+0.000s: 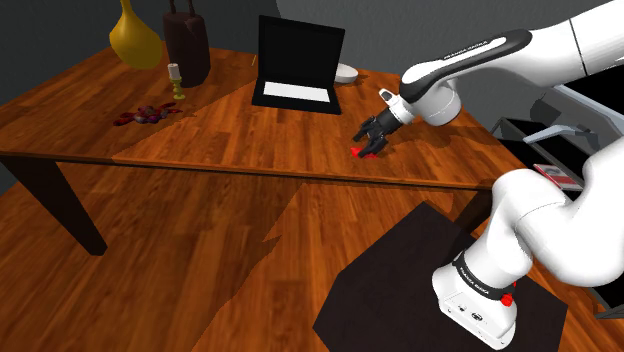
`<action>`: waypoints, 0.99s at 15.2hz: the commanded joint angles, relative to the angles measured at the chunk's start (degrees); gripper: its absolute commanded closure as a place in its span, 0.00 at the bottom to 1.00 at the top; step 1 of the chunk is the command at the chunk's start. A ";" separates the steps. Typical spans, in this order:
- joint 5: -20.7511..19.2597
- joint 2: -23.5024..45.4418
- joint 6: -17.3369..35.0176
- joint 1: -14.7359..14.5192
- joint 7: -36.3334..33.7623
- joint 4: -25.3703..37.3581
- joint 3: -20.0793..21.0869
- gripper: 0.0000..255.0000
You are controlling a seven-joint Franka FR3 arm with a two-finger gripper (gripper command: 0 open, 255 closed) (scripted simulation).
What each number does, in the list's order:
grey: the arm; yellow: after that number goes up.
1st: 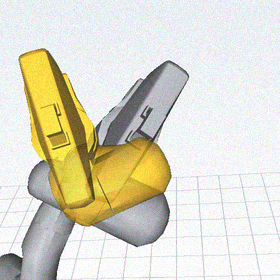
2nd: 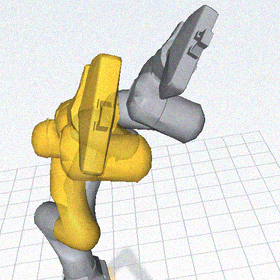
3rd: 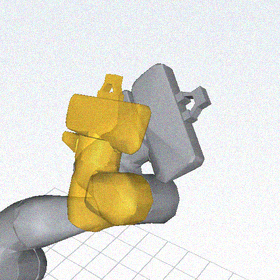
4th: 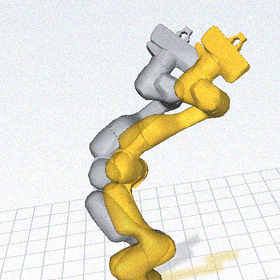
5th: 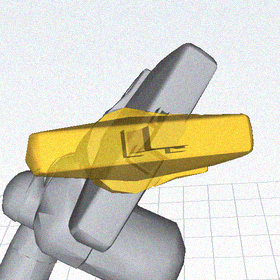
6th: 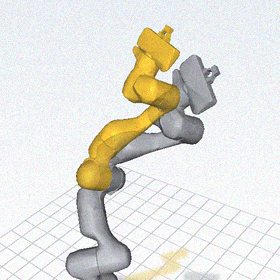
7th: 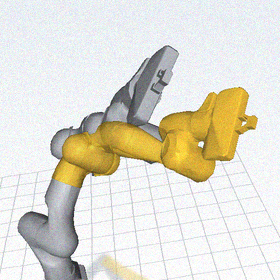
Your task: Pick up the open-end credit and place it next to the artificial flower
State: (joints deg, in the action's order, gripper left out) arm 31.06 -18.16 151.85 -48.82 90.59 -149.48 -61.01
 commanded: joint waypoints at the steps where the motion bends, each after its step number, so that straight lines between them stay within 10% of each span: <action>1: 3.17 1.57 1.02 -3.69 2.21 0.35 -2.63 0.00; 9: 4.16 2.07 1.25 -4.89 2.92 0.49 -3.54 0.00; 10: 4.16 2.07 1.25 -4.89 2.92 0.49 -3.54 1.00; 15: 3.89 1.93 1.22 -4.57 2.64 0.45 -3.21 1.00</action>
State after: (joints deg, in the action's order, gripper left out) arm 34.98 -16.52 153.04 -53.32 93.19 -148.69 -64.11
